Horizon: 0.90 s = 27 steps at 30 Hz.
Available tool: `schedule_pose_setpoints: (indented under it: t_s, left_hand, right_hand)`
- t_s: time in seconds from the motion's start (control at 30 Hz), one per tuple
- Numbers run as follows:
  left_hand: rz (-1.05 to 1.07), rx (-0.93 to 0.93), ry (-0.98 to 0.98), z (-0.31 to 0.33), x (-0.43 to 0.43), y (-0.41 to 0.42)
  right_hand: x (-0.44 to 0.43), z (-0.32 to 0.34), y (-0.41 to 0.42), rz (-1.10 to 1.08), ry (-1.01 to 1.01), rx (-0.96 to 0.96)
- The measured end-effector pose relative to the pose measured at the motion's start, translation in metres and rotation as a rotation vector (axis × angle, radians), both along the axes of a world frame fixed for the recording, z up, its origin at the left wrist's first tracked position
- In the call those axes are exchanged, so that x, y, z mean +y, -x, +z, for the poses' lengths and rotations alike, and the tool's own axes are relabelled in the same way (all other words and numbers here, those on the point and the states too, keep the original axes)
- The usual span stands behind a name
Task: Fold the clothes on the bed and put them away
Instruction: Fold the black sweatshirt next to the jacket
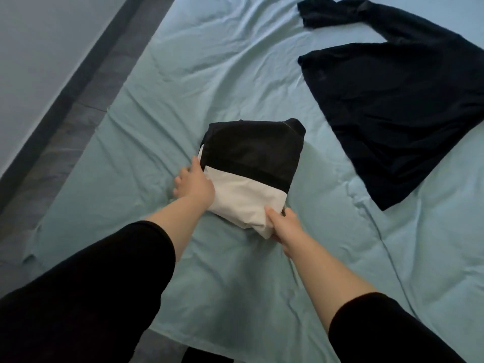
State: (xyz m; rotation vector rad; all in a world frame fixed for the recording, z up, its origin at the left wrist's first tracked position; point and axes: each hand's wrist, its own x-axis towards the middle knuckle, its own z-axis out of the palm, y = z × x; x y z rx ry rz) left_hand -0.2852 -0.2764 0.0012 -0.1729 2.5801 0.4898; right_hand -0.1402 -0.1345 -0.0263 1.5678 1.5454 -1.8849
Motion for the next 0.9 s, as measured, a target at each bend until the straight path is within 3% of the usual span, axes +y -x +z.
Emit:
schedule_pose_setpoints:
  t_s: [0.13, 0.27, 0.37, 0.47, 0.57, 0.7, 0.9]
  left_hand:
    - [-0.089, 0.045, 0.029, 0.021, 0.050, -0.065]
    - [-0.328, -0.109, -0.111, 0.018, 0.109, -0.151]
    - [-0.461, -0.330, -0.241, 0.002, 0.165, -0.189]
    - [-0.208, -0.532, -0.125, -0.016, 0.216, -0.191]
    - [0.043, -0.628, 0.043, -0.034, 0.251, -0.187]
    - [0.175, -0.646, 0.053, -0.058, 0.277, -0.188]
    - [0.257, -0.665, 0.057, -0.090, 0.291, -0.188]
  right_hand:
    - [0.026, -0.005, -0.040, 0.031, -0.090, -0.033]
    - [0.074, -0.011, -0.098, 0.017, -0.156, -0.110]
    - [0.121, -0.013, -0.134, -0.010, -0.247, -0.171]
    - [0.168, -0.012, -0.152, 0.006, -0.350, -0.168]
    - [0.212, -0.012, -0.155, 0.277, -0.651, -0.223]
    - [0.260, -0.020, -0.138, 0.642, -1.051, -0.194]
    - [0.305, -0.045, -0.088, 1.031, -1.105, -0.213]
